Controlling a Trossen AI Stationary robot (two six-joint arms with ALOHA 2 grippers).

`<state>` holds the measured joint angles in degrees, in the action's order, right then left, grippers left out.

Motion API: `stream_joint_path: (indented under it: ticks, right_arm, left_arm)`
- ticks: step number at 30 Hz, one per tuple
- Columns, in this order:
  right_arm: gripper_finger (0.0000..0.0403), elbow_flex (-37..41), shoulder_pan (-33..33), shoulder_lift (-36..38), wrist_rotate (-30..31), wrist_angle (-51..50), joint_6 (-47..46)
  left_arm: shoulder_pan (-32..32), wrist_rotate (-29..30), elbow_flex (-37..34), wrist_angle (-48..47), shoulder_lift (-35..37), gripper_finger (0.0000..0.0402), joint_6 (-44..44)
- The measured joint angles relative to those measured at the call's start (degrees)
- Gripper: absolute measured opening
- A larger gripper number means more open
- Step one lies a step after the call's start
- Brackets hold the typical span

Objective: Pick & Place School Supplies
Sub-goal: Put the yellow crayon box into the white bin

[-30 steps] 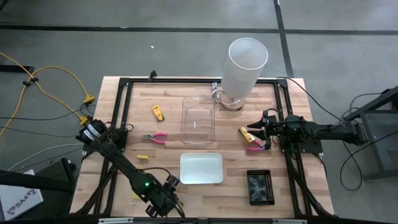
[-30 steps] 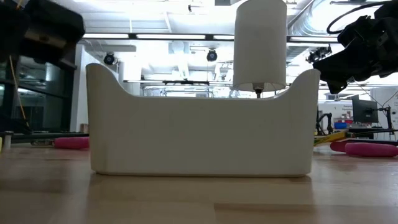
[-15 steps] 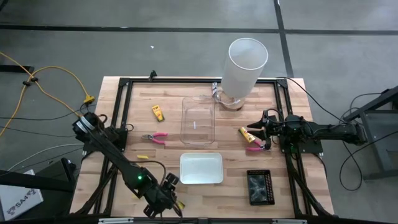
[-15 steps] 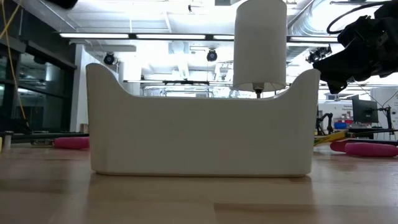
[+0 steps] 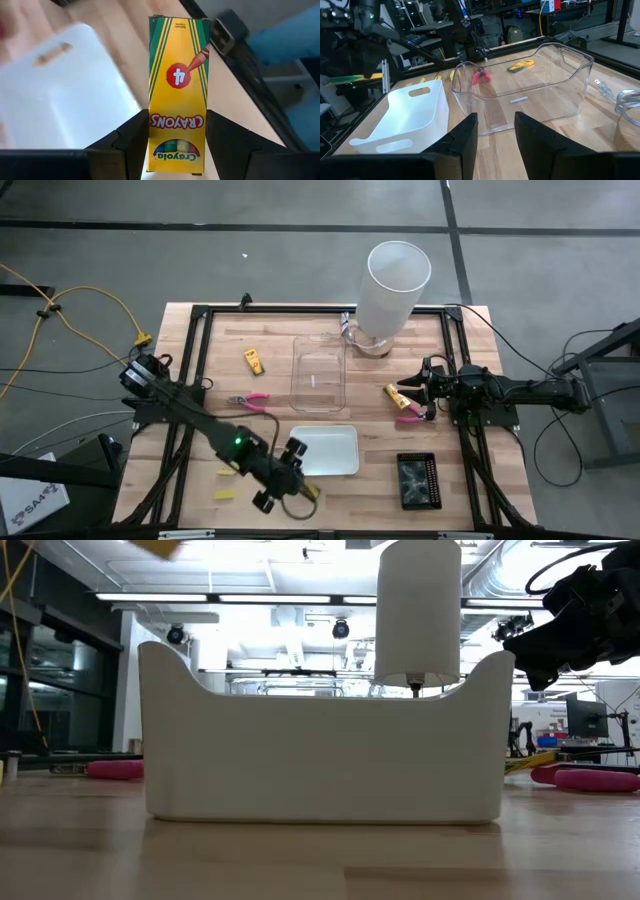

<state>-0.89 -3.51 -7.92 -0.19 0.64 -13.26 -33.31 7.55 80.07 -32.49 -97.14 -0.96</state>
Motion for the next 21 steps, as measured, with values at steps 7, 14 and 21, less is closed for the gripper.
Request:
stream_joint_path:
  ticks: [7, 14, 21]
  right_arm:
    - [0.0121, 0.0, 0.0, 0.0, 0.0, 0.0, 0.0]
    - [0.0121, 0.0, 0.01, -0.01, 0.01, 0.0, -0.01]
    - [0.0121, 0.0, 0.01, 0.0, 0.0, 0.0, -0.01]
  left_arm:
    - [6.67, -2.55, 0.53, -0.18, -0.35, 0.0176, 2.48]
    - [11.76, -7.41, 0.53, 0.77, -3.64, 0.0176, 5.07]
    - [14.95, -11.44, 0.53, 1.26, -7.63, 0.0176, 5.67]
